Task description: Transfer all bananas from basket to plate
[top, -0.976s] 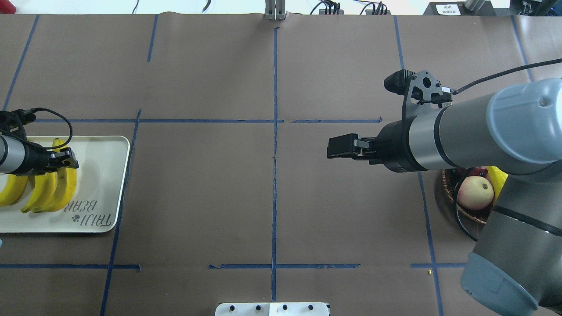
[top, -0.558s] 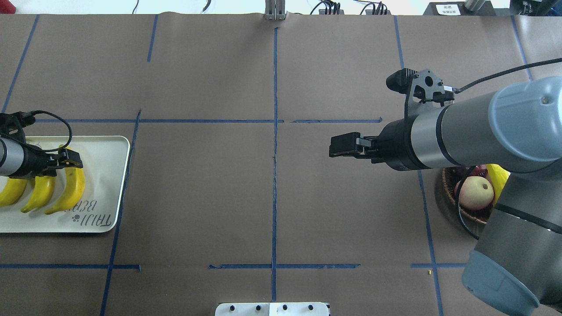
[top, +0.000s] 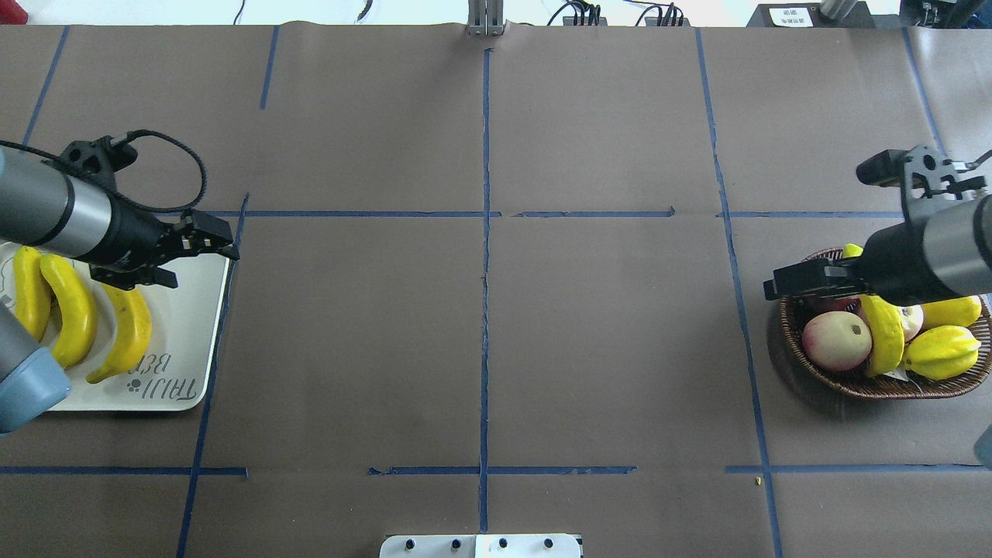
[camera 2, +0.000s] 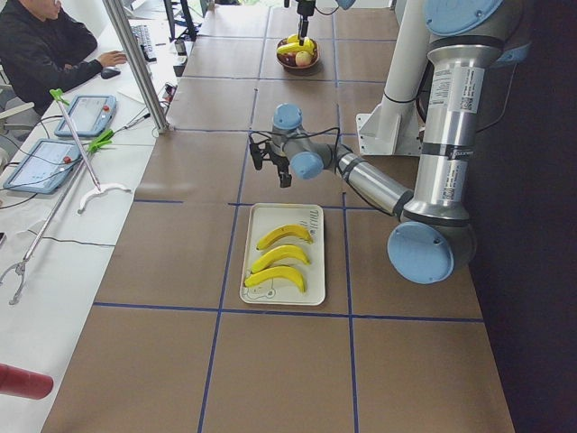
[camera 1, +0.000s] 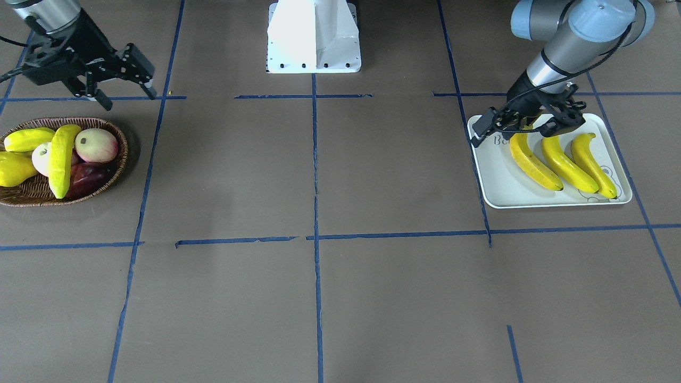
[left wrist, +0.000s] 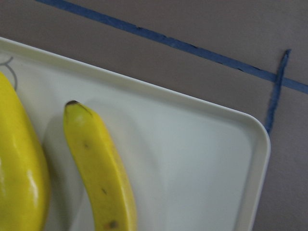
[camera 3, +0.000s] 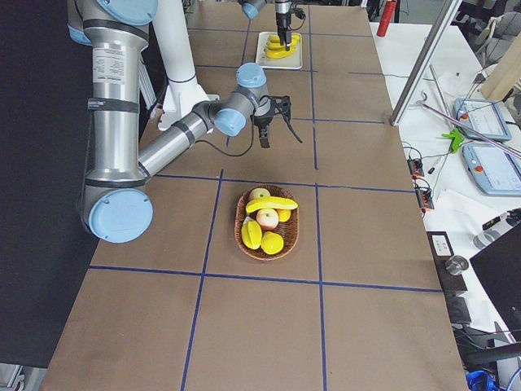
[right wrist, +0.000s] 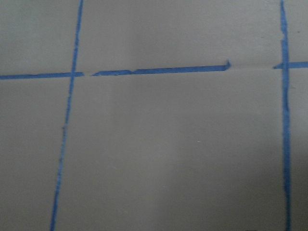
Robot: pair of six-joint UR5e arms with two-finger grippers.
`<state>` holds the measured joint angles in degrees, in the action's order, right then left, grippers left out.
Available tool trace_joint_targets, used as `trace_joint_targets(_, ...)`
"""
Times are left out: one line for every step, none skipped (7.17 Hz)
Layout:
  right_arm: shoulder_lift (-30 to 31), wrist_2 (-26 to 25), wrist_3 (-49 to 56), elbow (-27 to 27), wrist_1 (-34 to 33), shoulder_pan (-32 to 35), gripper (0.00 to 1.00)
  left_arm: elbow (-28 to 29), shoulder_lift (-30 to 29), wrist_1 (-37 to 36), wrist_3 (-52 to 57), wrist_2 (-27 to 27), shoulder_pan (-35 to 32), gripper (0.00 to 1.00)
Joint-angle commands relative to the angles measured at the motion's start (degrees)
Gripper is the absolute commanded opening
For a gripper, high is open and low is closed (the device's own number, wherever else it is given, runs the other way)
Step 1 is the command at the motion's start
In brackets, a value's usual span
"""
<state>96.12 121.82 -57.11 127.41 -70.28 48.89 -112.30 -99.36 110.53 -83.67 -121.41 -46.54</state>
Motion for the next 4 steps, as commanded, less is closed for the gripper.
trace_joint_targets(3.7,3.3,2.7,-4.2,2.4,5.2,1.0,-0.1,-5.8,-4.3,-5.3,1.9,3.7,0.99)
trace_joint_targets(3.6,3.0,3.8,-6.4,1.4,5.4,1.0,0.2,-6.5,-4.4,-5.4,3.5,4.9,1.0)
trace_joint_targets(3.5,1.2,9.9,-6.7,-5.2,5.2,1.0,0.2,-6.7,-4.4,-5.4,3.5,4.9,1.0)
trace_joint_targets(3.7,-1.5,14.6,-6.7,-10.0,5.2,1.0,0.2,-6.9,-4.4,-5.4,3.5,5.0,0.99)
